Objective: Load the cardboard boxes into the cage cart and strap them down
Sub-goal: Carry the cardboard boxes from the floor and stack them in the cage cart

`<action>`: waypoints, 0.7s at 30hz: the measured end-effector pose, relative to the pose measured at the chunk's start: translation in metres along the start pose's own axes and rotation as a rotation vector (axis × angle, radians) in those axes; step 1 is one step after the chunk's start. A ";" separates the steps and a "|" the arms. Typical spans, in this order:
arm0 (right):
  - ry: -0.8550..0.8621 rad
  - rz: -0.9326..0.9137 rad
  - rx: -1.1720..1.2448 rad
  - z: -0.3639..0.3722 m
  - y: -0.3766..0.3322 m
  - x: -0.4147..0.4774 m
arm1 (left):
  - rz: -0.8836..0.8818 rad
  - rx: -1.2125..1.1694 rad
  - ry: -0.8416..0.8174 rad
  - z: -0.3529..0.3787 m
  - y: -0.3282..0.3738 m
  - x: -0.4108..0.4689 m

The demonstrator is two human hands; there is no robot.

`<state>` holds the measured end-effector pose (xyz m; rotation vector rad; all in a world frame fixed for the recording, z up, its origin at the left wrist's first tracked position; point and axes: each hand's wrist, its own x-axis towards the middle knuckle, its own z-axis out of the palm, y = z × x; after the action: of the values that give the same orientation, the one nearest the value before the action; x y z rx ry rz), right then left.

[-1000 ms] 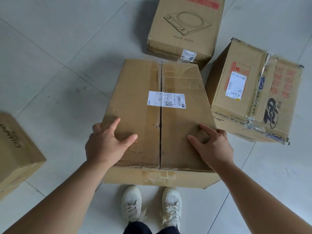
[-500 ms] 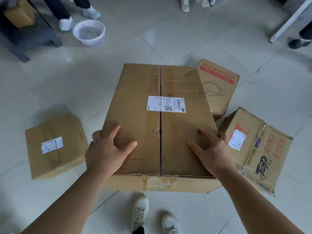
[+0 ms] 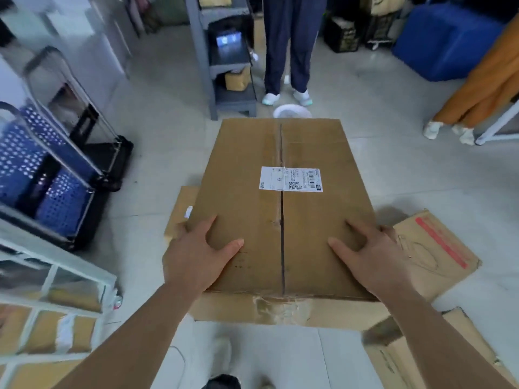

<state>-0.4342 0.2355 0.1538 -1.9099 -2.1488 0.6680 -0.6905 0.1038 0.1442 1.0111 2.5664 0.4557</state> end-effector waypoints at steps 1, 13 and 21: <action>-0.009 -0.044 -0.002 -0.001 -0.013 -0.005 | -0.028 -0.010 0.019 -0.012 -0.011 -0.008; -0.214 -0.539 -0.005 0.027 -0.225 -0.085 | -0.415 -0.082 0.324 -0.152 -0.177 -0.097; -0.335 -0.808 0.044 0.082 -0.381 -0.189 | -0.666 -0.121 0.534 -0.242 -0.310 -0.171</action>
<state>-0.7806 0.0081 0.2813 -0.7860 -2.7650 0.8623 -0.8585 -0.2721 0.2656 -0.0635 3.0623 0.7428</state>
